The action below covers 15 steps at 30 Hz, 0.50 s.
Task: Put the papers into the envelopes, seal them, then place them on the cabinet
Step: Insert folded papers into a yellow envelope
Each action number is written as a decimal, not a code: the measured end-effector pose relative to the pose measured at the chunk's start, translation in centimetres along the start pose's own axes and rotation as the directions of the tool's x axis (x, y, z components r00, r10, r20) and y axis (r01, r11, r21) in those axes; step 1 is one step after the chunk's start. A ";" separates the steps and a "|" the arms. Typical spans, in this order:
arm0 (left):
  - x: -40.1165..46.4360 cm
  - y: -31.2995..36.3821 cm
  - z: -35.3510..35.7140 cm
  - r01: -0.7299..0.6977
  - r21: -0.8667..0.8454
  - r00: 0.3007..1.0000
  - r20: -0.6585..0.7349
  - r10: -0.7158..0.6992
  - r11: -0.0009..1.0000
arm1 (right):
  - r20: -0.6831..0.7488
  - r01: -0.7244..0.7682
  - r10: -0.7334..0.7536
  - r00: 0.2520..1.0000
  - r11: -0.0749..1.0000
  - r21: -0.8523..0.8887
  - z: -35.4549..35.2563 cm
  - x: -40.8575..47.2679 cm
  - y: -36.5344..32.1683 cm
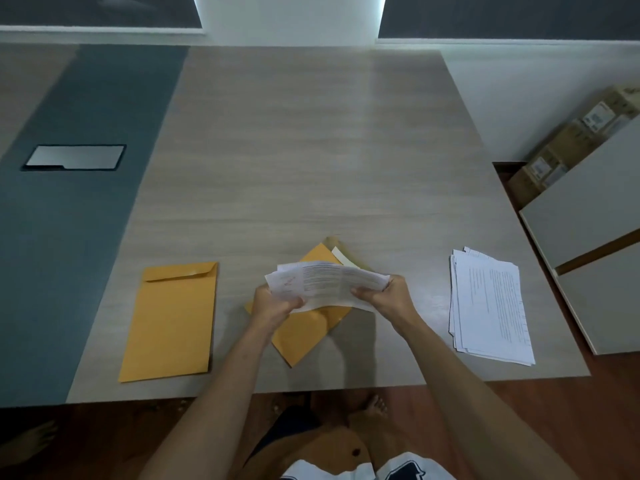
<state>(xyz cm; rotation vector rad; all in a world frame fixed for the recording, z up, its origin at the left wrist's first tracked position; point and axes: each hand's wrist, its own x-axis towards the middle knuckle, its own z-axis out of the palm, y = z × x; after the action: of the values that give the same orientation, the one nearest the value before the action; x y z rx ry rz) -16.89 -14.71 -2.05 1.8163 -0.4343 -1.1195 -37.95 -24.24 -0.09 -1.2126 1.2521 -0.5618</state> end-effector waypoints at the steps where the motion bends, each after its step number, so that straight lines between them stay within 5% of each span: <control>1: 0.2 0.0 0.1 0.005 -0.002 1.000 -0.008 -0.005 1.000 | -0.012 -0.002 0.002 1.000 1.000 0.013 0.0 0.1 -0.1; 5: 1.2 0.2 -0.8 0.014 0.002 0.999 0.043 -0.014 1.000 | 0.037 0.010 -0.014 0.999 0.993 0.119 -0.5 0.9 -0.6; 11: 1.3 -0.2 -1.6 -0.030 0.035 0.996 0.091 0.026 0.999 | 0.165 0.029 -0.018 0.986 0.998 -0.063 -0.9 1.5 -1.0; 15: 1.8 -1.0 -2.7 0.000 0.017 0.997 0.083 -0.001 1.000 | 0.134 -0.054 0.028 0.991 0.979 0.198 -2.3 2.8 -2.8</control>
<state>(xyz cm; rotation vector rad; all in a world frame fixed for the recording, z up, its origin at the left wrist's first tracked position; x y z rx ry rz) -13.86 -14.01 -3.41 1.7893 -0.4931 -1.1982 -38.50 -28.50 1.66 -1.0351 1.0800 -0.5556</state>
